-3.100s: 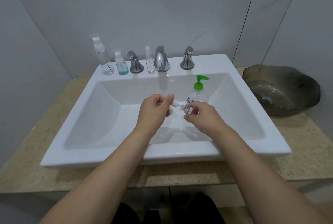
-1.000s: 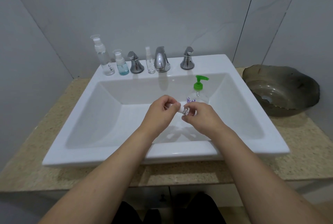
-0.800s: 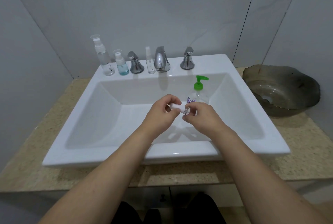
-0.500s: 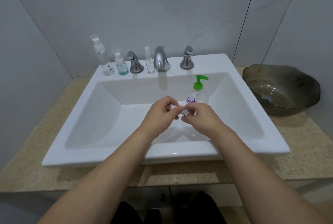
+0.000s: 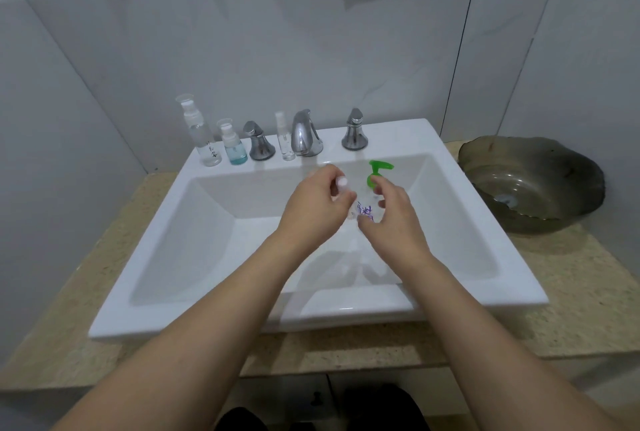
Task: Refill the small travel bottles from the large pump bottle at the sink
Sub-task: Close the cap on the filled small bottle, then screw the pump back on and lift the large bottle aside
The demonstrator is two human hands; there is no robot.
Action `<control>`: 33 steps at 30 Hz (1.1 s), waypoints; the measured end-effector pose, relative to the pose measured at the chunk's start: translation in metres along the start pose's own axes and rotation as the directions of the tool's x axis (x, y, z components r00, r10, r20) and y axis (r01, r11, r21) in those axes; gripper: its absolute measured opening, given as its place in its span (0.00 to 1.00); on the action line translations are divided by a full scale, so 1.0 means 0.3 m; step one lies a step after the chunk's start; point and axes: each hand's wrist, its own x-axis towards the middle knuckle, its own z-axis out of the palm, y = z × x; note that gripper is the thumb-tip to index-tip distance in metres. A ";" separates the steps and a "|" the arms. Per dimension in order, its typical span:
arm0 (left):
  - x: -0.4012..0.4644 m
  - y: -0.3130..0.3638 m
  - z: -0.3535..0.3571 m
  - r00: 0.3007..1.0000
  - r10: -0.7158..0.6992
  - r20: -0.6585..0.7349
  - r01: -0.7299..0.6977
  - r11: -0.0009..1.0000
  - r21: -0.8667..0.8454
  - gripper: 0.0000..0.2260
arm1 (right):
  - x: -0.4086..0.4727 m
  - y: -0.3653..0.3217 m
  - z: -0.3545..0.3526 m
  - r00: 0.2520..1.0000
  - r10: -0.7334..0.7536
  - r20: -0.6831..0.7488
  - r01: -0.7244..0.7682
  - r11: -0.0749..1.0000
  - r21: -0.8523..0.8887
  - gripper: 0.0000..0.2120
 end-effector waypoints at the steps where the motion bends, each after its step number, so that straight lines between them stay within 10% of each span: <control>1: 0.030 0.021 -0.009 0.999 0.032 -0.009 -0.031 0.997 0.070 0.04 | 0.005 -0.001 -0.004 0.999 -0.024 -0.036 0.024 1.000 -0.020 0.30; 10: 0.245 0.225 -0.046 0.995 -0.007 -0.097 0.037 0.948 0.317 0.10 | 0.112 -0.064 -0.034 0.956 -0.190 -0.225 0.148 0.970 -0.192 0.34; 33: 0.591 0.168 0.026 0.901 -0.432 -0.038 0.433 0.889 0.151 0.05 | 0.271 -0.034 -0.008 0.977 -0.121 -0.178 0.082 0.974 -0.210 0.41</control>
